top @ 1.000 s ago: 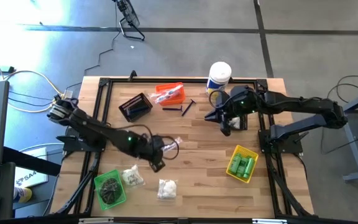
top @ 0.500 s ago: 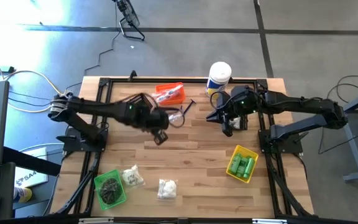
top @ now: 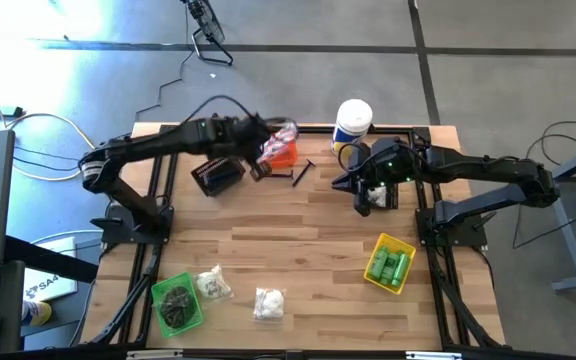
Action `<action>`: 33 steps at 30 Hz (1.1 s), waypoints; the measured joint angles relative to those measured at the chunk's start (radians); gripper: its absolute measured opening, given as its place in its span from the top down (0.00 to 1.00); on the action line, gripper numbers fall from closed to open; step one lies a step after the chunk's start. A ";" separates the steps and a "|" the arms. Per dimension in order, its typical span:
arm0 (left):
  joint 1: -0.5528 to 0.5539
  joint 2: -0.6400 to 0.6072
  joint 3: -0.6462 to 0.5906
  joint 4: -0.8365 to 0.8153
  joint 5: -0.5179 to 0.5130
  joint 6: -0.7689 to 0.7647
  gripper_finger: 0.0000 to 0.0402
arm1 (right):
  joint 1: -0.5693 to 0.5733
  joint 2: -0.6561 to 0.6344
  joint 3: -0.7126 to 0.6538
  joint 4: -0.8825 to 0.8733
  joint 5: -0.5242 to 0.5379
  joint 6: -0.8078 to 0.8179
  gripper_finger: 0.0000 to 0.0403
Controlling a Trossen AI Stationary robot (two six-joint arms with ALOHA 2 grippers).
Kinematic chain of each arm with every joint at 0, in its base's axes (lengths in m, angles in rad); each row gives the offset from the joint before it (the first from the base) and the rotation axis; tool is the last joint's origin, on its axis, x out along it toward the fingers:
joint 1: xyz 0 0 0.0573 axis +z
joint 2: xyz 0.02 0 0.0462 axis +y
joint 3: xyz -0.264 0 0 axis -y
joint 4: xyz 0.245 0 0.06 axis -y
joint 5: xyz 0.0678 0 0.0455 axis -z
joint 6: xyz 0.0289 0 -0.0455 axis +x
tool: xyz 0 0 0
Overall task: Pick & Place Travel size toiletries
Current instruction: Put the blue toothbrush into the orange bin
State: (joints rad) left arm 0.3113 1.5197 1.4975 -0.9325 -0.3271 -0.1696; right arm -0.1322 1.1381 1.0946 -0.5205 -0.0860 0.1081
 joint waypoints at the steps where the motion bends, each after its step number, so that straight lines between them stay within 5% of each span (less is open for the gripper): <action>1: 0.023 0.005 0.000 0.031 0.005 0.030 0.99 | 0.000 0.000 0.000 0.000 0.009 0.003 0.91; 18: 0.285 0.230 -0.001 0.260 0.295 0.295 0.98 | 0.000 0.000 0.000 0.002 0.092 0.109 0.91; 33: 0.338 0.362 -0.002 0.252 0.350 0.343 0.98 | 0.000 0.000 0.000 0.002 0.092 0.135 0.91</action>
State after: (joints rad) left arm 0.6492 1.8817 1.4960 -0.6809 0.0231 0.1735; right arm -0.1322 1.1381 1.0950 -0.5190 0.0055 0.2432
